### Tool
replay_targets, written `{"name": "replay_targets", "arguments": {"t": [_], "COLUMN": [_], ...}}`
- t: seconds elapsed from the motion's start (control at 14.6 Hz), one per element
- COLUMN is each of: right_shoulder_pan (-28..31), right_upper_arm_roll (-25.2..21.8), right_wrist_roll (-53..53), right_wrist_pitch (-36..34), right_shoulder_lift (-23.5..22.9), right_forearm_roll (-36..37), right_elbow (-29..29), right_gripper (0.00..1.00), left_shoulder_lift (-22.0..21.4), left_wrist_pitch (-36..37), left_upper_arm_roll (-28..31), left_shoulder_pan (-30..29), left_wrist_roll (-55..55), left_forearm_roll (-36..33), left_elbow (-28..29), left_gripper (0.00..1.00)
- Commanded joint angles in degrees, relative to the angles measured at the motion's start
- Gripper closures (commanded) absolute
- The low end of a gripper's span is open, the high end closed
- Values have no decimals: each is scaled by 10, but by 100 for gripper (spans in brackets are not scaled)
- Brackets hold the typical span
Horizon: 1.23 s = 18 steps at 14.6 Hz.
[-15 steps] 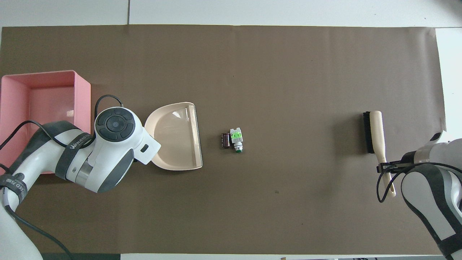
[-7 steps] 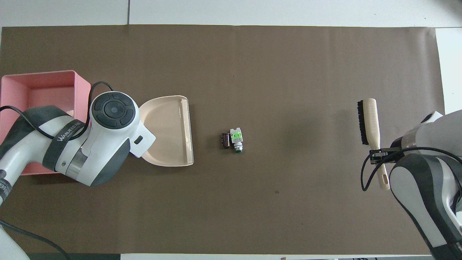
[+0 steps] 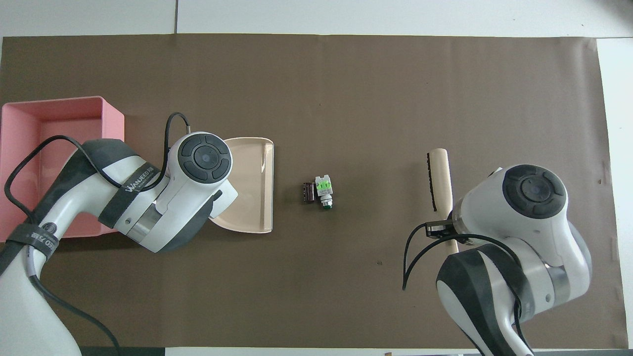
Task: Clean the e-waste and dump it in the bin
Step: 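Sweep the e-waste items into the dustpan with the brush in the right gripper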
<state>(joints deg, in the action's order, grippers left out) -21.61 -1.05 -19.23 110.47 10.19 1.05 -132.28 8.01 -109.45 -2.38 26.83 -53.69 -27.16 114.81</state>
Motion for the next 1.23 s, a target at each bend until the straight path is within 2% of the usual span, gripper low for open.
{"name": "replay_targets", "arguments": {"t": [0.0,0.21,0.34,0.55,0.96,1.16], "right_shoulder_pan": [-68,-142,-169,-171,-172,-172], "right_upper_arm_roll": [-2,1,1,1,2,30], "right_wrist_roll": [-42,-129,-157,-158,-160,-181], "right_wrist_pitch": [8,28,50,76,139,142], "right_shoulder_lift": [-2,-20,-33,-39,-103,-161], "right_forearm_roll": [9,7,0,-1,-1,-2], "right_elbow": [-5,-8,-7,-8,19,60], "right_gripper": [100,100,100,100,100,100], "left_shoulder_lift": [44,49,48,47,43,43], "left_wrist_pitch": [33,35,42,46,45,45], "left_upper_arm_roll": [6,5,5,5,5,5], "left_shoulder_pan": [35,48,54,58,64,64], "left_wrist_roll": [36,58,67,68,77,79], "left_forearm_roll": [-14,-19,-20,-21,-21,-23], "left_elbow": [-43,-40,-36,-33,-20,-20], "left_gripper": [100,100,100,100,100,100]}}
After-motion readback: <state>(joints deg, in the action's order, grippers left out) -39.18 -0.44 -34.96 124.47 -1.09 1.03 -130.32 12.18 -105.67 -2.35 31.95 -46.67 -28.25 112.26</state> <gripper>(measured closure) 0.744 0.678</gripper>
